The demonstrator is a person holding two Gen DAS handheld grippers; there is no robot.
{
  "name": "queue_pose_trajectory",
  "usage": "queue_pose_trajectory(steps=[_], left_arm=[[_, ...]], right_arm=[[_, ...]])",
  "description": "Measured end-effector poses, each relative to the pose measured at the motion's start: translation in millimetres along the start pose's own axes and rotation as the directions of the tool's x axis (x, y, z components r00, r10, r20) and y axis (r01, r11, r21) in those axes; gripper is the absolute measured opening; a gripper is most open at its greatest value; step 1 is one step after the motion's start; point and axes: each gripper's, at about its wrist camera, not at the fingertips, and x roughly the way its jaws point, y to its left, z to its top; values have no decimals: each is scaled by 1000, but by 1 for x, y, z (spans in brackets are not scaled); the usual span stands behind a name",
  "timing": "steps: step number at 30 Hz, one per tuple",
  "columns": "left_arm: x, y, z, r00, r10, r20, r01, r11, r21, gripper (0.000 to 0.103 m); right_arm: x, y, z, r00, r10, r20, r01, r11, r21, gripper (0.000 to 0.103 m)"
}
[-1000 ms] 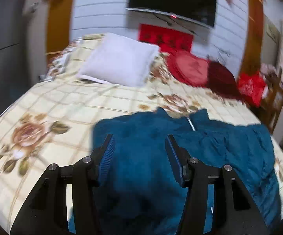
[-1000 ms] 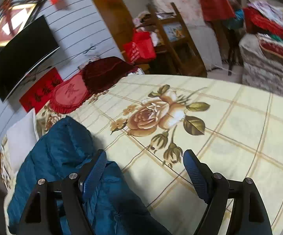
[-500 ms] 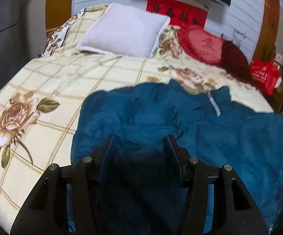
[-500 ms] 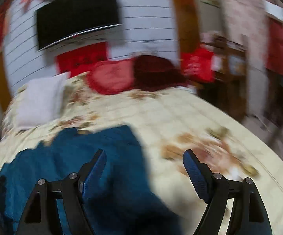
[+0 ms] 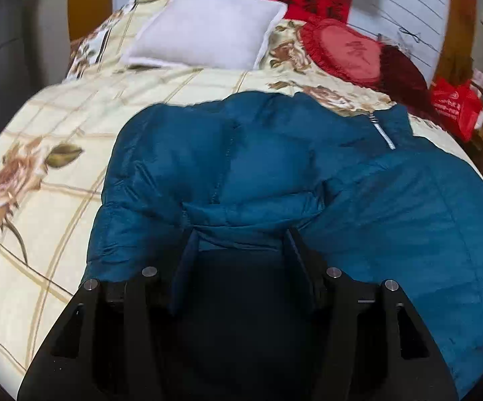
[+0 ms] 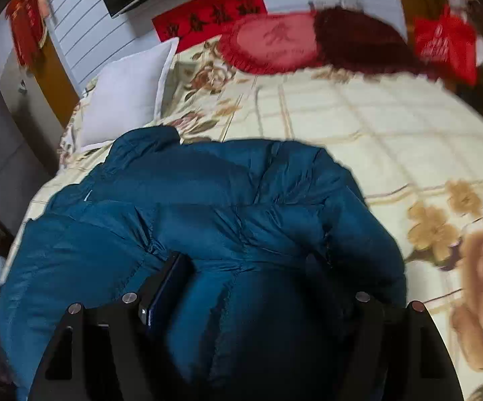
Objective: Fold large clothes
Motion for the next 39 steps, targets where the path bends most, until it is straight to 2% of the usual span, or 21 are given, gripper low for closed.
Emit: queue_pose_trajectory(steps=[1,5,14,20,21,23,24,25,27,29,30,31,32,33,34,36,39], left_arm=[[2,0,0,1000,6,-6,-6,1000,3,54],[4,-5,-1,999,40,-16,-39,999,24,54],[9,-8,0,997,68,-34,-67,997,46,54],[14,-10,2,996,78,-44,-76,996,53,54],[14,-10,2,996,82,-44,-80,995,56,54],[14,-12,2,995,90,-43,-88,994,61,54],[14,-12,2,995,93,-43,-91,994,63,54],[14,-12,2,995,95,-43,-92,994,64,54],[14,-13,2,995,95,-42,-92,994,64,54],[14,-14,2,994,98,-42,-95,993,66,54],[14,-14,2,994,99,-42,-96,993,66,54],[14,-14,2,994,98,-42,-95,993,65,54],[14,-14,2,994,98,-41,-95,993,65,54],[14,-14,2,994,98,-41,-95,993,66,54],[14,-14,3,995,96,-39,-93,994,64,54],[14,-14,3,995,97,-39,-95,993,66,54],[13,-14,3,995,98,-35,-96,993,67,54]], right_arm=[[1,-4,0,1000,26,-9,-26,1000,10,72],[-1,-6,-2,999,43,-13,-43,999,23,72],[6,5,0,999,-14,-42,14,1000,7,73],[1,7,-2,999,-47,-23,47,999,-4,72],[-1,8,-2,998,-59,-25,59,998,-9,71],[-16,17,4,987,-156,-27,156,988,-5,71],[-28,23,7,981,-195,-8,195,981,10,71],[-44,32,9,979,-199,35,199,980,-6,71],[-71,51,6,985,-123,119,133,988,-82,71],[-91,65,-6,989,-53,140,73,987,-145,74],[-94,68,-17,993,-11,118,31,986,-164,82],[-89,67,-25,997,15,81,-1,985,-174,96],[-81,64,-31,999,19,42,-11,983,-181,100],[-66,60,-40,1000,-17,-14,14,980,-198,100],[-45,52,-53,994,-91,-62,76,974,-212,103],[-37,41,-58,996,-53,-70,41,985,-165,103],[-32,41,-55,994,-74,-83,60,985,-165,103]])
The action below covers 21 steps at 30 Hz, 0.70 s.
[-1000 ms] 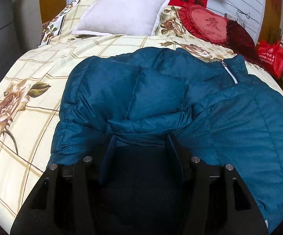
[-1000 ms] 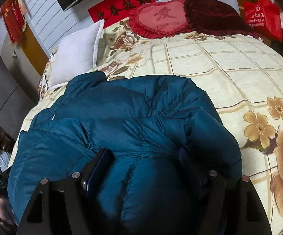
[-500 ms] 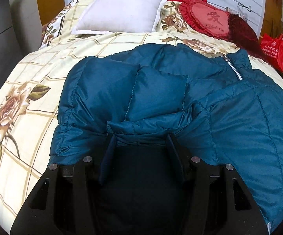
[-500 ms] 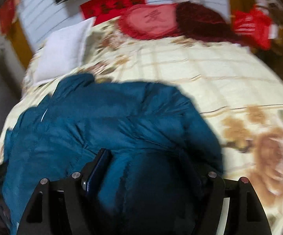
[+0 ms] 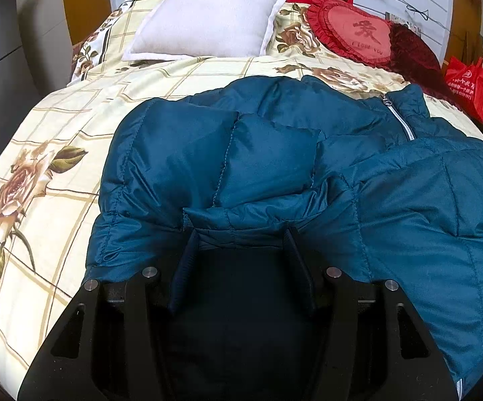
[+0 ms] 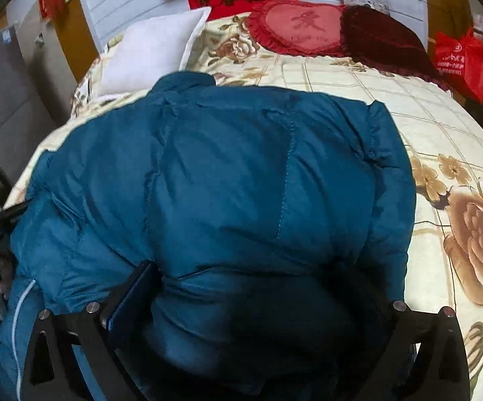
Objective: Fold large clothes
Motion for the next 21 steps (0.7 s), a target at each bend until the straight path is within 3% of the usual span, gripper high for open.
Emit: queue_pose_trajectory(steps=[5,8,11,15,21], left_arm=[[-25,7,3,1000,-15,-26,15,1000,6,54],[-58,25,3,996,-89,-15,89,996,-6,54],[-92,44,-8,999,-40,22,39,998,49,54],[-121,76,-44,999,-42,-9,42,998,40,54],[-157,95,-111,992,-99,-72,99,995,3,54]], right_arm=[[-9,3,6,999,-38,-30,38,999,15,101],[-56,7,12,997,-32,70,28,998,60,98],[-98,15,6,992,-57,109,51,997,60,98],[-135,33,-24,994,-80,71,80,997,-4,98],[-162,71,-109,997,-83,1,83,993,-82,98]])
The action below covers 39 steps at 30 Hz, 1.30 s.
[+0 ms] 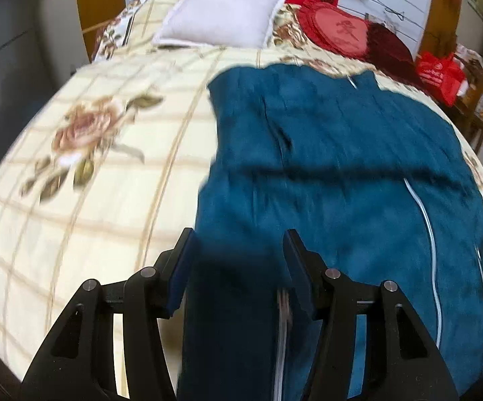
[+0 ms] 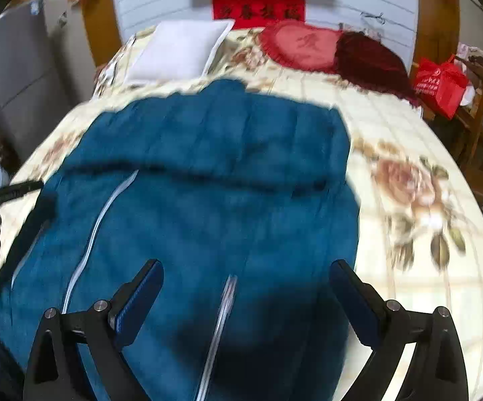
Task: Fold large clothes
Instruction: 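Release the hem and smooth the folded jacket with the left gripper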
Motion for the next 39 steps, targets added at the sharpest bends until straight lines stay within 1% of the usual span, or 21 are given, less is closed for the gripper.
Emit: queue_pose_trajectory(steps=[3,4,6,7,8,9,11,12,14,17,19,22,25,27,29,30,31,32,34,36,39], left_arm=[[-11,0,-28,1000,-8,0,8,1000,8,54],[-11,-2,-35,1000,5,-3,-5,1000,25,54],[-4,-6,-53,999,30,-45,-27,998,62,54],[-2,-6,-62,998,35,-56,-31,997,71,54],[-2,-6,-67,998,39,-57,-35,996,79,54],[-3,-5,-71,998,37,-54,-33,996,79,54],[-7,2,-73,998,30,-60,-26,997,66,54],[-11,7,-74,998,34,-58,-30,998,55,54],[-21,18,-75,998,46,-36,-45,998,40,54],[-44,39,-82,999,43,13,-43,999,16,54],[-53,53,-91,999,31,24,-31,1000,3,54],[-53,64,-111,1000,-11,-9,11,1000,-7,54],[-48,66,-131,997,-61,-51,60,998,-23,54],[-49,65,-138,995,-90,-48,89,995,-34,54],[-50,64,-139,992,-119,-49,116,992,-52,54],[-49,62,-139,990,-129,-52,127,991,-50,62],[-47,59,-140,990,-129,-56,127,991,-43,67],[-46,57,-141,990,-128,-59,125,991,-41,70],[-42,53,-143,987,-146,-73,143,989,-42,71],[-43,51,-144,987,-146,-68,144,989,-34,76],[-44,48,-147,986,-157,-47,155,987,-46,79]], right_arm=[[-14,10,-36,999,-20,-39,20,1000,-13,98],[-16,10,-48,998,-20,-52,20,1000,-6,98],[-6,7,-68,992,-30,-119,30,1000,3,98],[0,4,-77,986,-52,-157,53,999,4,99],[6,2,-83,980,-74,-186,76,997,5,99],[8,-1,-90,977,-68,-202,72,997,14,99],[2,-4,-96,980,-54,-193,65,997,49,98],[-4,-6,-96,982,-64,-177,76,995,64,98],[-29,-11,-94,991,-87,-102,97,991,92,98],[-65,-24,-103,996,-91,-12,92,984,155,98],[-80,-38,-116,996,-87,14,82,976,202,99],[-85,-57,-139,998,-59,21,51,960,274,99],[-72,-69,-161,999,36,-18,-27,936,351,98],[-66,-68,-159,997,58,-50,-36,934,354,98],[-68,-61,-156,997,82,-1,-77,938,337,98],[-66,-60,-156,995,100,6,-96,935,342,98],[-58,-60,-157,992,127,-5,-117,929,352,98],[-52,-60,-158,991,131,-27,-113,926,359,98],[-44,-59,-159,992,112,-55,-85,926,368,98],[-39,-58,-160,990,132,-58,-100,917,387,99],[-42,-62,-163,989,145,-16,-126,908,399,100]])
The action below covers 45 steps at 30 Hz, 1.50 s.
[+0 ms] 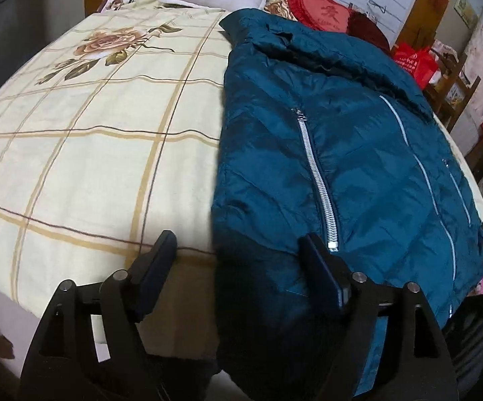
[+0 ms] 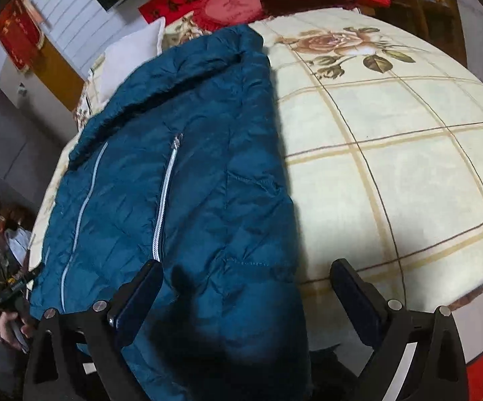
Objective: Fold large clothes
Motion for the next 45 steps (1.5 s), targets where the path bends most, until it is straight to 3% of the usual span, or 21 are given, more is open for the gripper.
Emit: queue_pose_trajectory(steps=[4,6,8,9,12,22,33,35,39,43,45], left_arm=[[-2,-5,-5,998,-54,11,54,999,-5,82],[-2,-14,-8,992,-123,-21,124,992,39,91],[-3,-24,-12,995,-97,-24,98,992,77,91],[-2,-30,-15,998,-61,-16,62,992,105,91],[0,-37,-17,1000,-10,-5,10,994,109,92],[4,-40,-19,999,35,21,-36,997,70,98],[4,-40,-21,999,37,32,-39,997,67,99],[3,-39,-21,999,37,33,-39,997,65,99],[-2,-36,-26,998,54,24,-55,996,63,99],[-13,-23,-34,1000,-14,27,13,999,43,99],[-15,-21,-35,998,-55,19,55,998,37,99]], right_arm=[[-3,-7,0,996,72,46,-74,997,34,103],[-3,-8,-1,982,184,48,-187,981,53,103],[0,-4,-3,955,295,21,-296,953,59,103],[1,-2,-5,953,303,17,-304,951,49,103],[3,2,-8,959,283,30,-284,958,27,103],[2,8,-14,969,240,63,-241,971,-4,103],[6,32,-23,995,81,59,-71,987,-143,103],[4,31,-24,994,93,57,-84,987,-134,103],[-4,26,-28,983,173,67,-166,981,-102,92],[-11,19,-31,967,246,71,-242,968,-67,80],[-6,15,-33,976,215,44,-213,976,-45,75]])
